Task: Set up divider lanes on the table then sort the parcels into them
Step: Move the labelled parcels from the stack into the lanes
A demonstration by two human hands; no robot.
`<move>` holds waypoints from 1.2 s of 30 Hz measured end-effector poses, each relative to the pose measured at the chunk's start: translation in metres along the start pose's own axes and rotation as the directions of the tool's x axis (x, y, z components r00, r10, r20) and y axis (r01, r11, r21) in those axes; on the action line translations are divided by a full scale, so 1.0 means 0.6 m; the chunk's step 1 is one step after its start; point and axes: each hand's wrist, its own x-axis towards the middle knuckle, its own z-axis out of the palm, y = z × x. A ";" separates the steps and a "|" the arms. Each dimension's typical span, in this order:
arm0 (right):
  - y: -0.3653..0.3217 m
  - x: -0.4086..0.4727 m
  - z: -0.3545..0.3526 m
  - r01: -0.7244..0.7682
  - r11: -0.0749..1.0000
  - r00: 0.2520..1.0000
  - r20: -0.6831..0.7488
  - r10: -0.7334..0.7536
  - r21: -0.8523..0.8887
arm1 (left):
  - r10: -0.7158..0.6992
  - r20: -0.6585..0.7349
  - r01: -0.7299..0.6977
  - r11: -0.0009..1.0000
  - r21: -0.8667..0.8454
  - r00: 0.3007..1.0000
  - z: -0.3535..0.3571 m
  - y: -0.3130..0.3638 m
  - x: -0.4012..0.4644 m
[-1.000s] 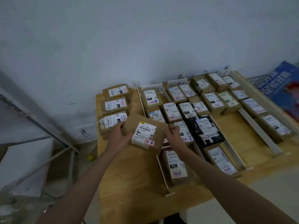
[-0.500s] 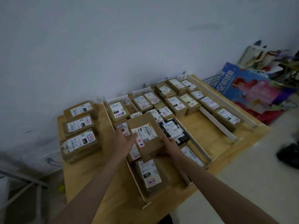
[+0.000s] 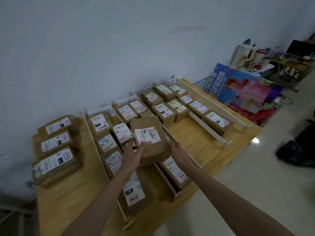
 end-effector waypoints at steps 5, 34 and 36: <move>0.052 0.035 -0.139 0.169 0.923 0.969 -0.111 -0.219 -0.347 | 0.033 -0.032 -0.031 0.997 0.068 0.999 0.119 0.034 0.001; 0.105 0.480 -0.686 0.228 0.571 0.937 0.018 -0.350 -0.789 | 0.016 -0.049 -0.018 0.999 -0.045 0.999 0.706 0.206 0.299; 0.099 0.524 -0.701 0.231 0.547 0.938 0.035 -0.344 -0.804 | -0.011 -0.068 0.007 0.999 -0.051 0.998 0.724 0.214 0.331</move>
